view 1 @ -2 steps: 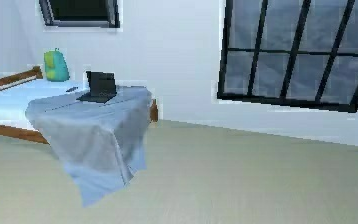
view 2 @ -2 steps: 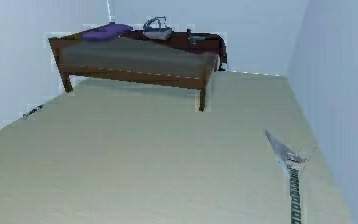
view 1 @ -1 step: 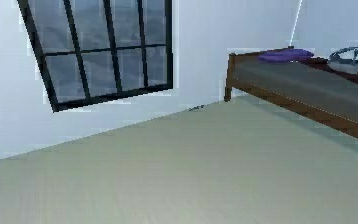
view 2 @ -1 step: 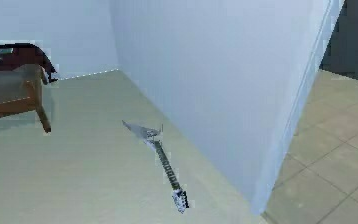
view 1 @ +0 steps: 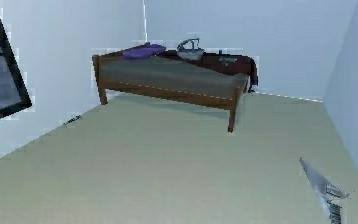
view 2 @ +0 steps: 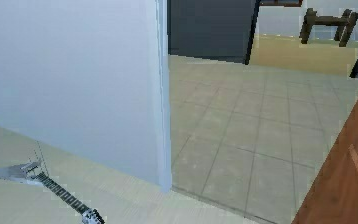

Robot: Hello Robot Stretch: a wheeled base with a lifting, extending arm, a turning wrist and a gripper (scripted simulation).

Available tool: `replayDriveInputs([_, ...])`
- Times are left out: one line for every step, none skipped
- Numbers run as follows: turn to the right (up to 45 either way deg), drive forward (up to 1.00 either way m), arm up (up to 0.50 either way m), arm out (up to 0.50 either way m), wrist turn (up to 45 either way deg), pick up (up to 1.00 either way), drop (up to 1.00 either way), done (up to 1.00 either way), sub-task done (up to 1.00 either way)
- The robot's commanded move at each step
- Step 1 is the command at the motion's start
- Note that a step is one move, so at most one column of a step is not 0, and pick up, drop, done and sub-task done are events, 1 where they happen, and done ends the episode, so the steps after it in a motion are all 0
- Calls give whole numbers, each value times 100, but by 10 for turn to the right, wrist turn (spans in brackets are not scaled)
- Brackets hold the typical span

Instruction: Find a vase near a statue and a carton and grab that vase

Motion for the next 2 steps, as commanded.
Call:
replayDriveInputs([0, 10, 0, 0, 0, 0, 0, 0, 0])
replayDriveInputs([-450, 0, 0, 0, 0, 0, 0, 0, 0])
